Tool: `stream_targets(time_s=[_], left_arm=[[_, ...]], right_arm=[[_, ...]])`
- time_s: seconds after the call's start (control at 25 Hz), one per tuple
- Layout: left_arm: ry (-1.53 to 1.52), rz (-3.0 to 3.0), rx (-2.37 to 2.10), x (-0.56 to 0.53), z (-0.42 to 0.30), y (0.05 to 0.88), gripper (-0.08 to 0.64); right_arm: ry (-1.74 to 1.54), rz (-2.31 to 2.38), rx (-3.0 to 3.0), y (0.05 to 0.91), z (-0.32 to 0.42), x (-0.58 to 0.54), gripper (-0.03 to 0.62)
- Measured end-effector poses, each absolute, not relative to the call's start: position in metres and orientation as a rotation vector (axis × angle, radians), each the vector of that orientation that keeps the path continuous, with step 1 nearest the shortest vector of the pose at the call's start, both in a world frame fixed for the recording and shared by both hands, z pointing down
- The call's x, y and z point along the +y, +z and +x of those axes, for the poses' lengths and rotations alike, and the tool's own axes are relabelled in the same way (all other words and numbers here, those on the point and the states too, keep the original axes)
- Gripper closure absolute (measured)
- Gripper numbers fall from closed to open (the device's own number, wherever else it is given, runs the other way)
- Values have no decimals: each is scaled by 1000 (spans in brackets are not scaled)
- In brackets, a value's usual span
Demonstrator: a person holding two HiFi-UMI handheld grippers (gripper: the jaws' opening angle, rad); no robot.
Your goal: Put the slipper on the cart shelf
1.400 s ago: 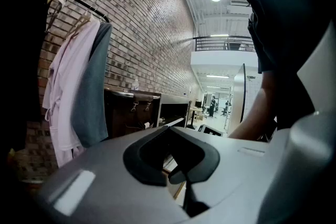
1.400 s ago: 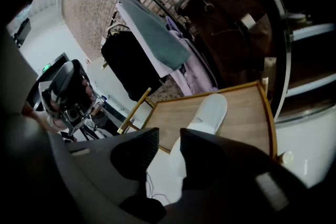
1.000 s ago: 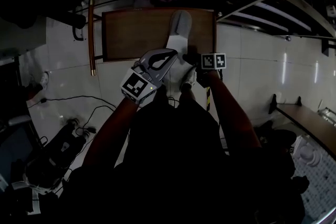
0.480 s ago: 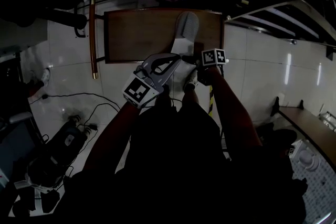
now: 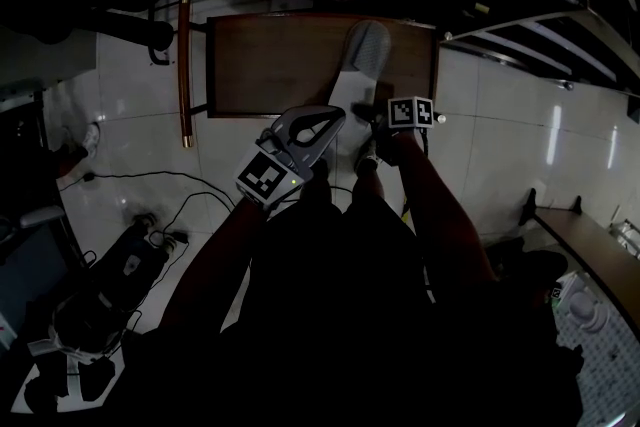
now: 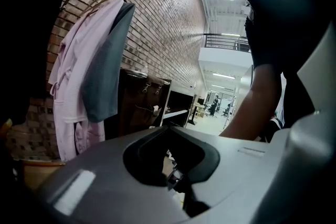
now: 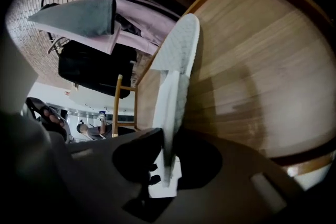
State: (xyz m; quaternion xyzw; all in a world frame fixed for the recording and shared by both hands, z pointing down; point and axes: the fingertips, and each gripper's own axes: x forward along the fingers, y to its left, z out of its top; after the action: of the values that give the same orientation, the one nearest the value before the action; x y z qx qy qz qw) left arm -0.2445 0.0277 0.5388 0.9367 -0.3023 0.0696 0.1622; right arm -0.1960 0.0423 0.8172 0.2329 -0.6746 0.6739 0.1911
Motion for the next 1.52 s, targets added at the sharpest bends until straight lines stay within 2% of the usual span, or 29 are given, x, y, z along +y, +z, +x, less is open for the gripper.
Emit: stream_targets(time_s=[0.36,0.56,1.12,1.52], left_arm=[[162,2745,-842,27,-236,521,558],[131,2782,-824,35,-223,489,558],[65,2848,-849,60,-202,416,558],[71,2905,-872,54,-193,390,558]], right_arm=[[1754,796,-2068,763,-172,29,528],[1628,844,-2194,704,-157,23,527],[891,851,-2657,486,-152,35,526],[431,980,-2794,407,-133,31,528]])
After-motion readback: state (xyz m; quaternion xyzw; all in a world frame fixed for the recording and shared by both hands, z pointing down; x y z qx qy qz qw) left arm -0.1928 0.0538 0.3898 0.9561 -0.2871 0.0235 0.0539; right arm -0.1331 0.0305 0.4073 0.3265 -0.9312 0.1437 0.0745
